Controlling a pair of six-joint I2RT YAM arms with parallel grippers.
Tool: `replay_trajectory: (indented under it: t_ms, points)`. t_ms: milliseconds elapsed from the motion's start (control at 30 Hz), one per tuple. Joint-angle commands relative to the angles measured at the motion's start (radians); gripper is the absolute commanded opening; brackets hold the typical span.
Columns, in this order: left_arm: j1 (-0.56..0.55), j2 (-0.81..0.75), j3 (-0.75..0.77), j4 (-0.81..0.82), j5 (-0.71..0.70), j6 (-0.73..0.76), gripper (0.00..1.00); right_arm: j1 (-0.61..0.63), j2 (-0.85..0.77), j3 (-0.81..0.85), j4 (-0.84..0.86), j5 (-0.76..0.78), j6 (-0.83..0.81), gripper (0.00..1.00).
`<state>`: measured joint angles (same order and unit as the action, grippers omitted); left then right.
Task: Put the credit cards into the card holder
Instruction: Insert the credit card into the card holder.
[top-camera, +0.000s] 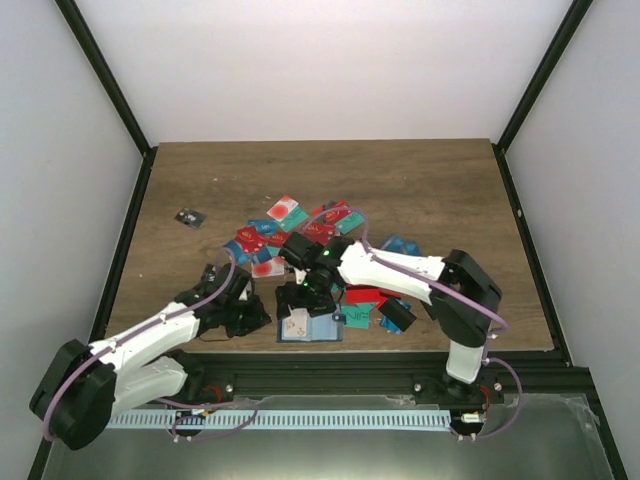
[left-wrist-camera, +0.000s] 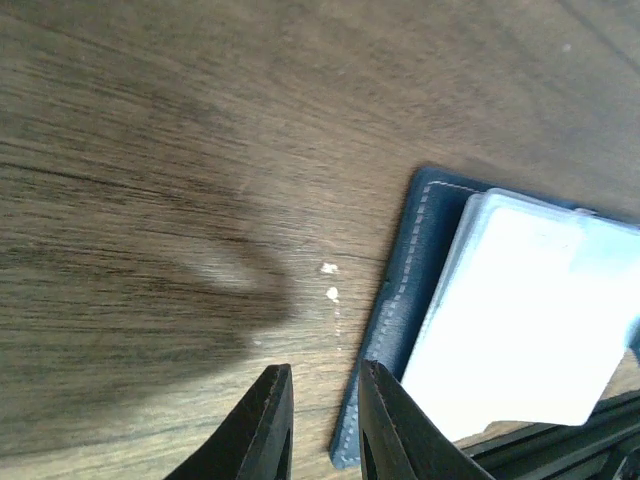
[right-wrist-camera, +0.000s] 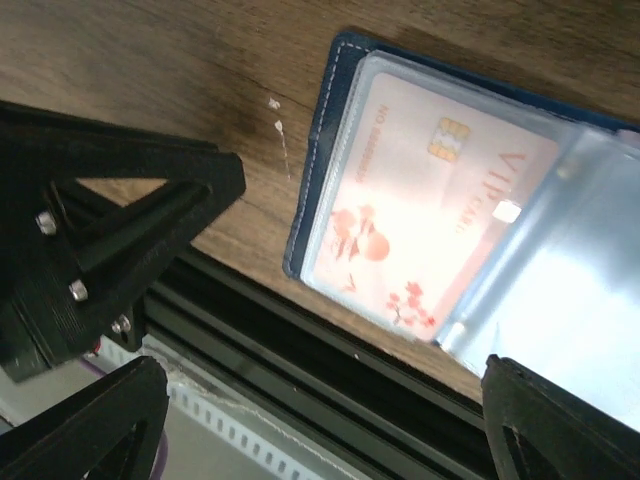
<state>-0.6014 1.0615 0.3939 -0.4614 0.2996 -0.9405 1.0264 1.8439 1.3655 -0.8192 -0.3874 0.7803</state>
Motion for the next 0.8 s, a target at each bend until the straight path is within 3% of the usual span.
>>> replay_trajectory:
  t_ms: [0, 367, 767]
  points:
    - [-0.003, -0.048, 0.056, -0.095, -0.033, 0.020, 0.21, -0.019, -0.104, -0.065, -0.004, 0.042, -0.031, 0.88]
    - [-0.006, -0.039, 0.129, -0.076, 0.043, 0.045, 0.22, -0.043, -0.319, -0.411, 0.162, -0.057, 0.022, 0.86]
    - [-0.041, 0.085, 0.211, -0.039, 0.058, 0.073, 0.22, -0.046, -0.309, -0.460, 0.288, -0.077, 0.052, 0.85]
